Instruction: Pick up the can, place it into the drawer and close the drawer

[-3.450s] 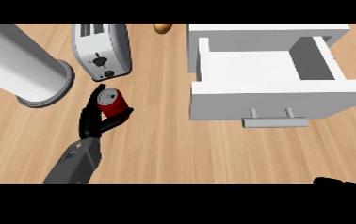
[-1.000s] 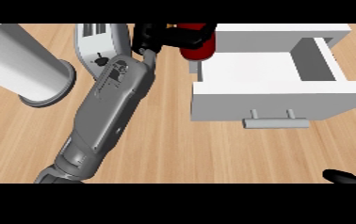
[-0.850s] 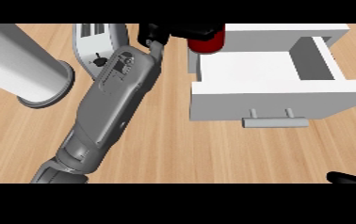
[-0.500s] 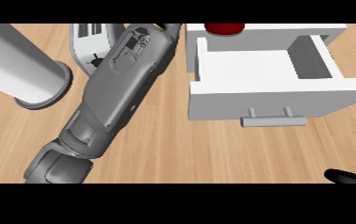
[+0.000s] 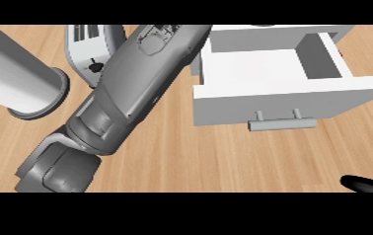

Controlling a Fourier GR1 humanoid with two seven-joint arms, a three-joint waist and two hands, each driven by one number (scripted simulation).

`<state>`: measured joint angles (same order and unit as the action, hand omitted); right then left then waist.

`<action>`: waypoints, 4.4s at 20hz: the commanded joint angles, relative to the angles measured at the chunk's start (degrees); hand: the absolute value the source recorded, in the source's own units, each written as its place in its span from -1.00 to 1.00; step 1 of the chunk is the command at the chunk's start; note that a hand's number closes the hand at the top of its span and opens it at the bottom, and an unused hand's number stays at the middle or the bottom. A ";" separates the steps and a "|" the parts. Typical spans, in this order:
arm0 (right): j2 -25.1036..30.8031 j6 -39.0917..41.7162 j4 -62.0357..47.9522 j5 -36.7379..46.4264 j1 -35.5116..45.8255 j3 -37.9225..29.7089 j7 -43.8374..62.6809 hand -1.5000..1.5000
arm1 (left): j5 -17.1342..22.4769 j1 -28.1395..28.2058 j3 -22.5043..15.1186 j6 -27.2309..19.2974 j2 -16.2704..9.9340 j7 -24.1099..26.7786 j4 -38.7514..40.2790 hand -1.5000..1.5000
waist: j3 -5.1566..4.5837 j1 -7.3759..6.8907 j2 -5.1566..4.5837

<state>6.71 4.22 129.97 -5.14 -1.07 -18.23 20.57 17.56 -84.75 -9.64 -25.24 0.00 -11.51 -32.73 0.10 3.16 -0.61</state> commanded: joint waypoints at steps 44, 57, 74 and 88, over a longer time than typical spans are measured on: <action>10.30 -4.46 -29.67 47.13 19.56 24.78 -15.82 -1.00 | 15.74 -9.23 -6.73 -10.58 0.00 12.72 17.83 -1.00 | -0.02 -2.17 -0.53; 4.43 -20.99 -66.21 60.55 35.52 25.06 -22.69 -1.00 | 14.38 -7.46 -5.74 -10.47 -2.35 11.11 13.88 -1.00 | -0.04 -4.76 0.04; 4.70 -38.99 -100.18 67.11 59.51 16.21 -22.68 -1.00 | 12.28 0.95 -7.14 -4.26 -12.99 2.62 2.07 -1.00 | -0.09 -8.41 0.13; 5.34 -41.96 -109.21 63.36 69.69 10.43 -28.14 -1.00 | 12.00 9.75 -7.46 -2.72 -16.49 0.98 -8.14 -1.00 | -0.01 -9.46 -0.66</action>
<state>12.09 -35.27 20.74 61.34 64.23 -4.48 -6.11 29.30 -77.14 -17.43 -28.95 -15.10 -10.15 -38.57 0.27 -5.78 -1.29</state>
